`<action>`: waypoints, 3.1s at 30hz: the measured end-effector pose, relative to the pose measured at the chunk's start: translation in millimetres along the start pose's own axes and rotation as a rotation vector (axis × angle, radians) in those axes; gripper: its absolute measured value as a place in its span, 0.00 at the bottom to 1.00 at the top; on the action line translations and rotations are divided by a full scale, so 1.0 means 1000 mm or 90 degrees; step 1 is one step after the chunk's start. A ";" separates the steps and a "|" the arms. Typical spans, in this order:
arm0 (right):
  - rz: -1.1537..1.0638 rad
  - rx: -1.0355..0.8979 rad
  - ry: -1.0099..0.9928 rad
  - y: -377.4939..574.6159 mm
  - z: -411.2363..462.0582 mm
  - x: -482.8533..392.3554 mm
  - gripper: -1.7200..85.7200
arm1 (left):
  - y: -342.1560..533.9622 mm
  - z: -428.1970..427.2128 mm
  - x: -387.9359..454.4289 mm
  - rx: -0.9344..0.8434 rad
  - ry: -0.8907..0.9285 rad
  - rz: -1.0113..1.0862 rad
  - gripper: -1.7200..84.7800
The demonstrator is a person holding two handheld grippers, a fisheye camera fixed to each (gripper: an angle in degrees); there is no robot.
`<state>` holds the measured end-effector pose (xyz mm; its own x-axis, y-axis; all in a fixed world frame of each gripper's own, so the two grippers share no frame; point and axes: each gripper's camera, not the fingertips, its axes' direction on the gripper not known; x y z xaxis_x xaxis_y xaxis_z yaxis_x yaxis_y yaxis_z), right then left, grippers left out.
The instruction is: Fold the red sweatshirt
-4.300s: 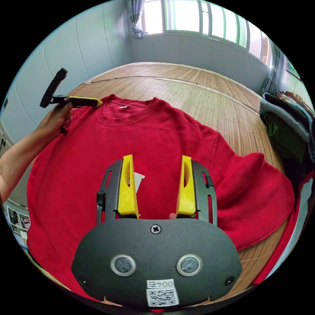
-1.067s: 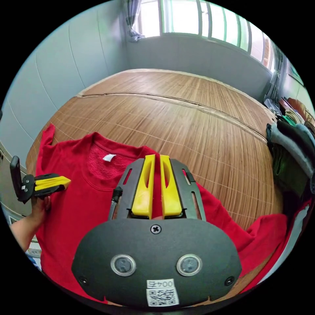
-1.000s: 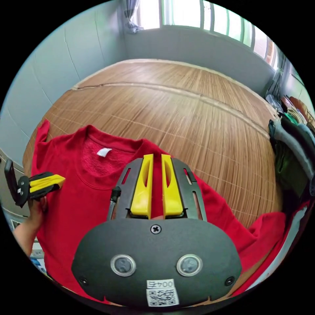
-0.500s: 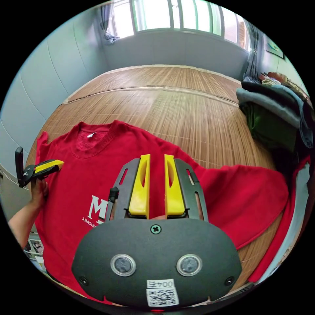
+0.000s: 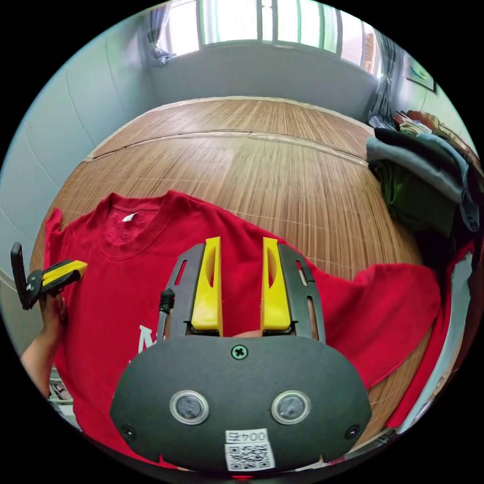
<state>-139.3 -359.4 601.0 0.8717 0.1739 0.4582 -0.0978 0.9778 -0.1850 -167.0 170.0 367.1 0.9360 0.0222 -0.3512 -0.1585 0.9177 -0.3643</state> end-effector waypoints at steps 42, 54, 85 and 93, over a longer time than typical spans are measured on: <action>-0.132 0.079 -0.209 -0.011 0.001 -0.066 0.12 | -0.062 0.013 -0.132 0.076 0.037 -0.082 0.02; -0.169 -0.016 -0.287 -0.074 0.064 -0.133 0.12 | -0.059 0.015 -0.186 0.070 0.090 -0.190 0.02; -0.273 0.006 -0.243 -0.036 0.038 -0.157 0.05 | -0.052 -0.003 -0.222 0.078 0.118 -0.228 0.02; -0.230 0.073 -0.175 -0.012 0.014 -0.121 0.10 | -0.048 -0.011 -0.218 0.078 0.117 -0.228 0.02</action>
<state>-250.1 -390.8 560.6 0.7012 -0.1714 0.6921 0.1229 0.9852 0.1196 -367.0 116.6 451.2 0.8517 -0.3680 -0.3732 0.2157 0.8951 -0.3903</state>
